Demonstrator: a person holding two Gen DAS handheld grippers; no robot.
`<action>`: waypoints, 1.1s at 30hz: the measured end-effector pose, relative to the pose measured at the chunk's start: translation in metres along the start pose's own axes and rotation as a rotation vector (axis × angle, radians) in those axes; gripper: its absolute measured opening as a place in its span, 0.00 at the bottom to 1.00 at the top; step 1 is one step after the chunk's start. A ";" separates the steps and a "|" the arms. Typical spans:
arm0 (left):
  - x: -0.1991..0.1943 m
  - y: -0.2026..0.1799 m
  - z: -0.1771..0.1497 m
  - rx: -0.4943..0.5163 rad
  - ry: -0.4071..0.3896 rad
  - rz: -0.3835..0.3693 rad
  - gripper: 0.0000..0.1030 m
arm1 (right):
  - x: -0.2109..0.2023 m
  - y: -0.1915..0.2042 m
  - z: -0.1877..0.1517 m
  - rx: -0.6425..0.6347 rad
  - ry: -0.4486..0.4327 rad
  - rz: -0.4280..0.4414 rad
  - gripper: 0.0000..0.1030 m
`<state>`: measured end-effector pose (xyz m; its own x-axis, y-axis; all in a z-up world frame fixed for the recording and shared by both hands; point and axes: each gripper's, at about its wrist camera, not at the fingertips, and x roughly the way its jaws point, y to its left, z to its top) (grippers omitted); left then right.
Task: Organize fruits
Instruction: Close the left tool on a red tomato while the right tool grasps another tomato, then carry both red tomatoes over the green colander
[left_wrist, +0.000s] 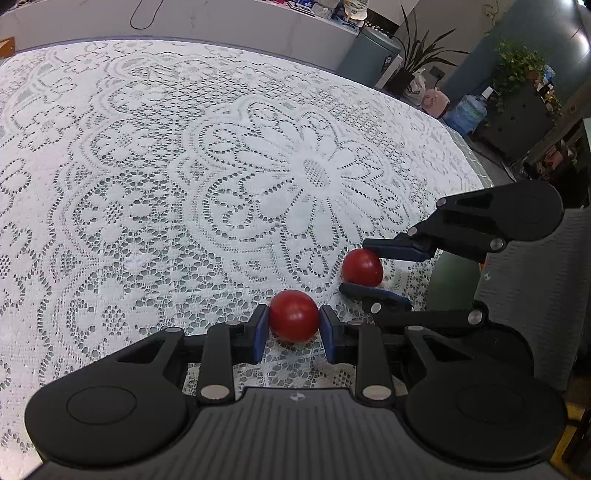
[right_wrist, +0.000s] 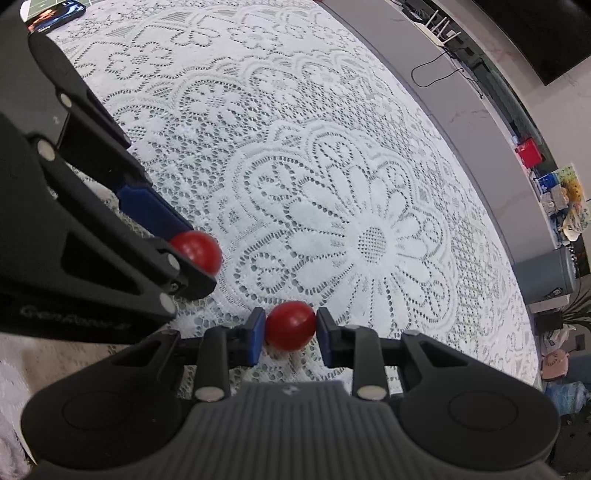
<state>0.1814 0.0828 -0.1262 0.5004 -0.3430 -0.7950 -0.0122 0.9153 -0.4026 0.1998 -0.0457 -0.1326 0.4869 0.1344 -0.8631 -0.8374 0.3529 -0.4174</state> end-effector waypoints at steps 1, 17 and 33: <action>-0.001 0.000 -0.001 -0.004 -0.001 0.003 0.31 | -0.001 0.002 0.000 0.001 -0.004 -0.010 0.25; -0.046 -0.013 -0.011 0.021 -0.064 0.089 0.31 | -0.061 0.024 -0.006 0.195 -0.110 -0.077 0.25; -0.106 -0.053 -0.033 0.088 -0.174 0.082 0.31 | -0.132 0.038 -0.048 0.408 -0.221 -0.061 0.25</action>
<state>0.1000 0.0634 -0.0357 0.6431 -0.2315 -0.7300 0.0128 0.9563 -0.2920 0.0921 -0.0942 -0.0484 0.6107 0.2807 -0.7404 -0.6611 0.6955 -0.2816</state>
